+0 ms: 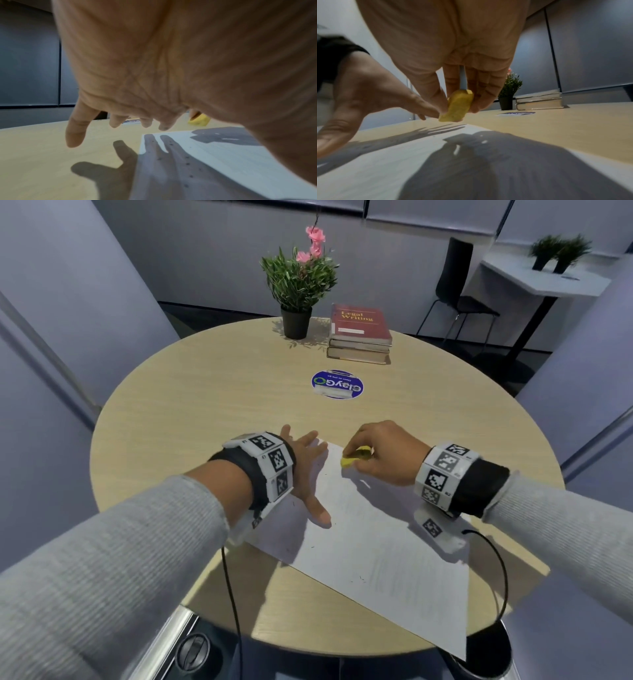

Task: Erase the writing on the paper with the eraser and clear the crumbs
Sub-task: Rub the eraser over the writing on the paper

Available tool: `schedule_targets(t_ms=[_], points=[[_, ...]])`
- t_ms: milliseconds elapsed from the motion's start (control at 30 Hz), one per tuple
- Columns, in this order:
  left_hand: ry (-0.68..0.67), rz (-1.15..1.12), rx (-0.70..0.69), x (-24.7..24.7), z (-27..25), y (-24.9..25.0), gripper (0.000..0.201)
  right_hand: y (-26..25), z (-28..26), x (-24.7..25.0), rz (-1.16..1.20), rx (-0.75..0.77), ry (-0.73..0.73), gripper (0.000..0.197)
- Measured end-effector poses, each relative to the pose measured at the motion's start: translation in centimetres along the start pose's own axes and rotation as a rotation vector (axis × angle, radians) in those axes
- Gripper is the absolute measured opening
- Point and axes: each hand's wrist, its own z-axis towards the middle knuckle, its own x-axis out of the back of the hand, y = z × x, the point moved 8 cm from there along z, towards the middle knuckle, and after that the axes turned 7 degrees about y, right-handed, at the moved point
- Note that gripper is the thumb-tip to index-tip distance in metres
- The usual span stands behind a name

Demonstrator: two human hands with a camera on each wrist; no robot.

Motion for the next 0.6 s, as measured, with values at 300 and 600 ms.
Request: schedule_targets(t_ms=[300,600], points=[[-0.05,-0.072,0.04,-1.0,-0.2,1.1,0.129,-0.3,0.9,-1.6,-0.101,0.002,-0.057,0.027],[-0.099,-0.114,0.066,-2.3,1.1,0.4,0.138,-0.1,1.3,-1.3,-0.026,0.03,-0.053,0.023]])
